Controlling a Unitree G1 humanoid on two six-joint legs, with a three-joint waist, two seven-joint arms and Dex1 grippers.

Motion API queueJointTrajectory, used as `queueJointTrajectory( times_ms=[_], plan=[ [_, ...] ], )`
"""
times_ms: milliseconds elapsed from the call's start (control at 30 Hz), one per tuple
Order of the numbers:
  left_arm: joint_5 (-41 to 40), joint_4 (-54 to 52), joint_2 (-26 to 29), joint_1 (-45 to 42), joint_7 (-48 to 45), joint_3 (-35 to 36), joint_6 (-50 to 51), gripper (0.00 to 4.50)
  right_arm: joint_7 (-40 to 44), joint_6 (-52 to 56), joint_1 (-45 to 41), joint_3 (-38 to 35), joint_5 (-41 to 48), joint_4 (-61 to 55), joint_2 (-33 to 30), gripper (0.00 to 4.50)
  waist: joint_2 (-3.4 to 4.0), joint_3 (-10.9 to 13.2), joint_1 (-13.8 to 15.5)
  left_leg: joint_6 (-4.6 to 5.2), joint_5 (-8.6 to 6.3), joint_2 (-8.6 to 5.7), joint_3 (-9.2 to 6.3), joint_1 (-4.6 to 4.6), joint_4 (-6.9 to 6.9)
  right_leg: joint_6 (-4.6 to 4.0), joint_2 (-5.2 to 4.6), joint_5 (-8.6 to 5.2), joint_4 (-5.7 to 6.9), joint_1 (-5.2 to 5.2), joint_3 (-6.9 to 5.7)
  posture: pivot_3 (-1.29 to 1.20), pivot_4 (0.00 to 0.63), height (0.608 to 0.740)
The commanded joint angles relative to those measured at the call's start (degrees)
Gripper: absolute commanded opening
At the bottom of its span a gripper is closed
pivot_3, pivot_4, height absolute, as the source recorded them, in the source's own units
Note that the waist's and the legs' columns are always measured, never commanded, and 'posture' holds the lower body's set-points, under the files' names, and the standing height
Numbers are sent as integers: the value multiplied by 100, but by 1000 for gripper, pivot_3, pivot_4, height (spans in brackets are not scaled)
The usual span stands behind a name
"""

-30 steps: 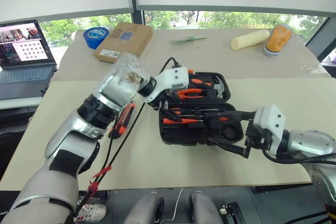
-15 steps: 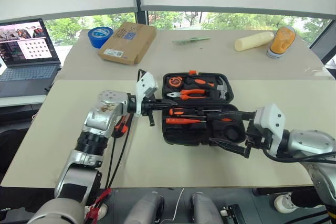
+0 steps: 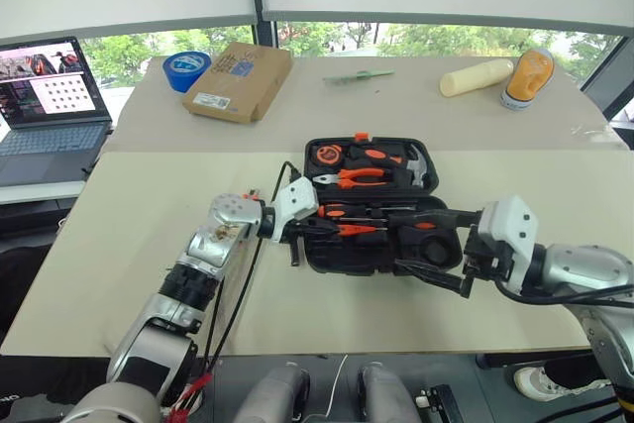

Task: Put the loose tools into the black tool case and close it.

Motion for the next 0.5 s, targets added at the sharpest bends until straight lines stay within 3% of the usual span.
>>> queueJointTrajectory(
  times_ms=[33, 333, 500],
  plan=[
    [51, 32, 14, 1, -69, -86, 40, 37, -23, 3, -33, -105, 61, -153, -19, 4500, 0, 0, -1, 1, 0, 0, 0, 0, 0, 0, 0, 0, 0, 0, 0, 0, 150, 735],
    [-386, -365, -84, -264, -120, 179, 514, 37, -46, -17, 13, -61, 39, -183, 21, 4500, 0, 0, -2, 1, -1, 0, 0, -3, 0, 0, 1, 0, 1, -3, 0, 0, 150, 735],
    [-72, -91, -171, -385, -53, -76, 200, 37, -57, -34, -35, -9, 10, -130, 52, 4500, 0, 0, -5, 1, 0, 0, 0, -3, 0, 0, 1, 0, 1, -2, 0, 0, 150, 735]
  ],
)
